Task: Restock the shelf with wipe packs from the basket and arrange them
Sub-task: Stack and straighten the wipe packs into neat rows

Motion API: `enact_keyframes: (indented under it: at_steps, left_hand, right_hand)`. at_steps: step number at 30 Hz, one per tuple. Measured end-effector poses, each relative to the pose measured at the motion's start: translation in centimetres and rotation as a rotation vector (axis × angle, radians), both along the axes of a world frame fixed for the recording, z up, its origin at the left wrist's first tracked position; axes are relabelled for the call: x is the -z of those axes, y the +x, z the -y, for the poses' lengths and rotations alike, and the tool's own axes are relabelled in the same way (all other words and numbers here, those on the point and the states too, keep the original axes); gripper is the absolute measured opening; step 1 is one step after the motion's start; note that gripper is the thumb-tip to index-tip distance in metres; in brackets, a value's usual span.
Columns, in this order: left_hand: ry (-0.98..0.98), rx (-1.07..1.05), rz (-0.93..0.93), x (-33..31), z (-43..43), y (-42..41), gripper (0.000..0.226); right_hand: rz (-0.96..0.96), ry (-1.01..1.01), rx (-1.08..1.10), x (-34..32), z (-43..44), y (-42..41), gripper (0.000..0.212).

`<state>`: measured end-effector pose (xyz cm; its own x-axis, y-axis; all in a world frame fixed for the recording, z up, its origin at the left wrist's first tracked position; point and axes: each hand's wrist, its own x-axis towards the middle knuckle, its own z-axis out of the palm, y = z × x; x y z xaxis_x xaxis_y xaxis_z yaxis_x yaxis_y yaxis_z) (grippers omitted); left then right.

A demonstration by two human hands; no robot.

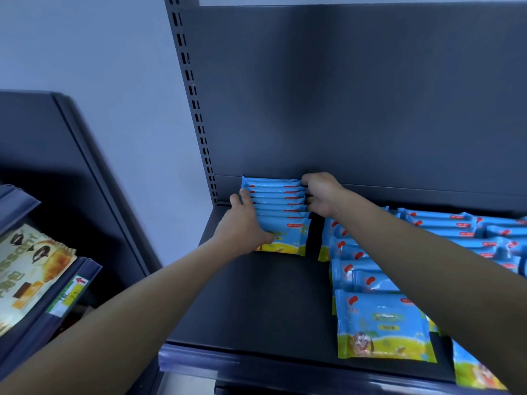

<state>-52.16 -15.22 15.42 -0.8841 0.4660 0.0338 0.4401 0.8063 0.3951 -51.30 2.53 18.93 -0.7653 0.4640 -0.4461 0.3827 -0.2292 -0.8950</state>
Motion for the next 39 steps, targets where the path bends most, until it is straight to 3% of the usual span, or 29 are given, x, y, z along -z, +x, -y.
enact_keyframes:
  at_steps: [11,21,23,25,28,31,33,35,37,39]
  left_hand:
    - [0.008,0.002,0.055,-0.1,0.4,0.4,0.128]
    - [0.045,-0.031,0.036,0.4,0.8,1.4,0.116]
    - [0.056,-0.04,0.023,0.3,0.7,1.5,0.11]
    - [0.05,-0.046,0.0,0.3,0.6,1.5,0.107]
    - [0.031,-0.041,-0.025,0.3,0.6,1.7,0.105]
    - [-0.058,-0.053,-0.031,-0.1,0.9,2.0,0.111]
    - [-0.162,-0.064,-0.117,-0.6,1.0,2.3,0.115]
    - [-0.22,-0.031,-0.295,-1.5,0.5,3.1,0.108]
    - [-0.105,0.09,-0.399,-2.6,-0.9,4.4,0.09]
    - [0.091,0.279,-0.294,-3.4,-2.8,6.2,0.076]
  right_hand:
    - [-0.011,0.032,-0.073,-0.9,0.3,1.3,0.016]
    - [0.087,0.519,-0.211,-1.7,1.0,3.4,0.043]
    - [0.089,0.463,-0.212,-1.7,1.1,3.9,0.034]
    - [0.068,0.262,-0.211,-1.7,1.6,4.6,0.02]
    - [0.006,0.0,-0.192,-1.6,1.9,5.3,0.017]
    - [-0.036,-0.062,-0.157,-1.8,1.3,5.8,0.018]
    - [-0.035,0.004,-0.14,-2.0,0.4,6.0,0.033]
    - [-0.034,0.19,-0.155,-2.4,-0.9,6.3,0.033]
    - [-0.031,0.462,-0.186,-2.8,-2.4,6.8,0.029]
    - [-0.005,0.701,-0.24,-3.1,-4.1,7.5,0.038]
